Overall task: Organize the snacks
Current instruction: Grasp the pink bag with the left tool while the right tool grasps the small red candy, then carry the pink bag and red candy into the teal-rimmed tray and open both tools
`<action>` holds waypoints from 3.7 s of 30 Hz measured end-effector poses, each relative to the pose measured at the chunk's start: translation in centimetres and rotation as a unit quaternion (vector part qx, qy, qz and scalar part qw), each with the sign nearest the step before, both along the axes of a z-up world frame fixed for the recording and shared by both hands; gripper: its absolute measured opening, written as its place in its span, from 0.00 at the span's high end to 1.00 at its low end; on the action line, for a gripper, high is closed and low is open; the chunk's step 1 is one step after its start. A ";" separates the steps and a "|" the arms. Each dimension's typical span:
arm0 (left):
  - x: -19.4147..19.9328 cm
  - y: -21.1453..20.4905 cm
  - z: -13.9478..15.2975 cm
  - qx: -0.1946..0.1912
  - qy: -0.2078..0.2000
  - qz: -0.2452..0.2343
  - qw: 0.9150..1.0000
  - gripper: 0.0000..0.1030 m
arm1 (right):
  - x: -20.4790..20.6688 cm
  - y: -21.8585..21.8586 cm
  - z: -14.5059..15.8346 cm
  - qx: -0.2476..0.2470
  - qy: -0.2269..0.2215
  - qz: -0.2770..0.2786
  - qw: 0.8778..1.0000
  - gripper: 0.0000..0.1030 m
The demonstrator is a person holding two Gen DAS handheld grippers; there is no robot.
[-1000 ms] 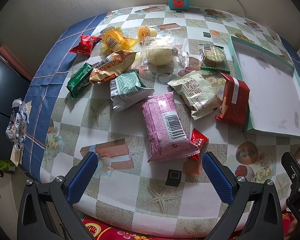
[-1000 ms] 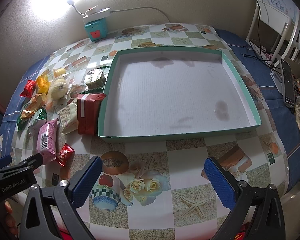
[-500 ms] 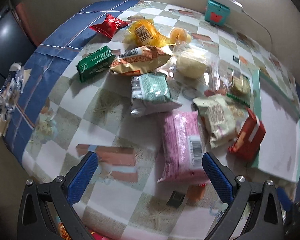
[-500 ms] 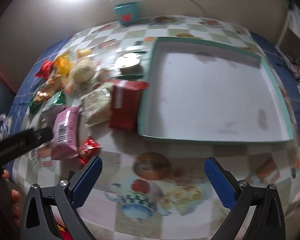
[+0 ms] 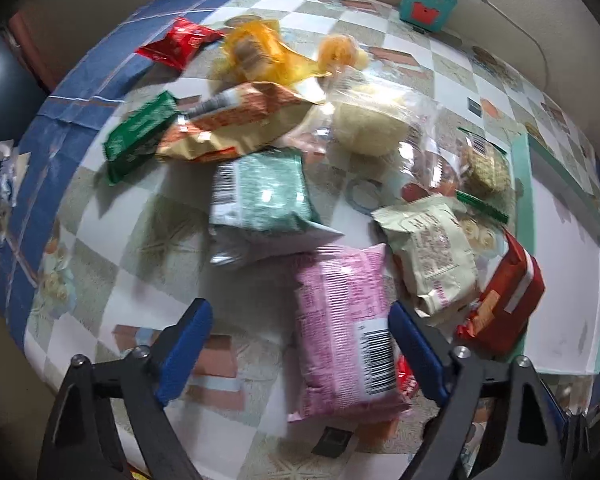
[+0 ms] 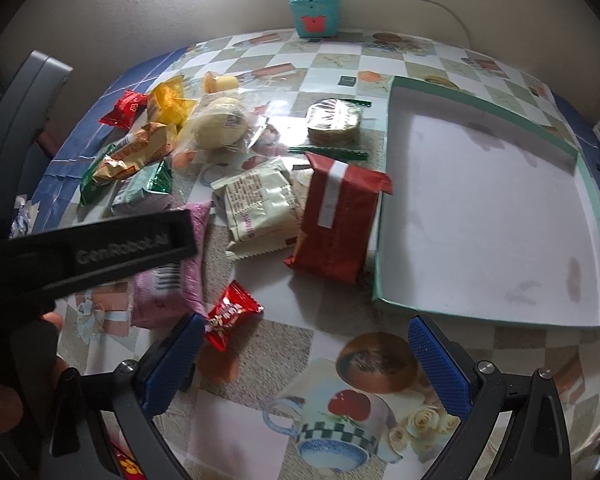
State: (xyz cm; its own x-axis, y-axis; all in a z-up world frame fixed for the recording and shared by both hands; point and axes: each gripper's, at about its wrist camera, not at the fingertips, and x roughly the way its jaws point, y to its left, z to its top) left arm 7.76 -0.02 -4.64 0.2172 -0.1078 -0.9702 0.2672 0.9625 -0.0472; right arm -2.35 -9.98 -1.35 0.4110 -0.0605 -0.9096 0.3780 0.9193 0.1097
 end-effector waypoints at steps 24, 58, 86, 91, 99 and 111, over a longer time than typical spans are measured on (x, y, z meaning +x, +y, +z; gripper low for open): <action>2.8 5.2 -3.0 -0.034 0.054 0.045 0.997 0.42 | 2.4 3.3 -1.1 0.021 0.014 0.064 0.998 0.24; 2.0 6.0 -2.2 -0.055 0.043 0.058 0.996 0.53 | 1.9 2.5 -1.5 0.035 0.013 0.074 0.997 0.71; -0.4 7.2 1.7 -0.081 0.030 0.027 0.996 0.59 | 0.3 0.8 2.3 0.056 -0.038 0.055 0.996 0.71; -1.3 6.1 4.3 -0.084 0.003 0.002 0.996 0.59 | -0.3 -1.2 3.6 0.065 -0.060 0.029 0.996 0.71; -2.3 3.5 7.8 -0.090 -0.017 -0.036 0.995 0.59 | -1.9 -6.2 5.5 0.062 -0.083 -0.045 0.994 0.71; -4.0 -8.2 8.8 -0.071 -0.022 -0.119 0.990 0.58 | -6.0 -15.4 3.9 0.051 -0.033 -0.197 0.978 0.71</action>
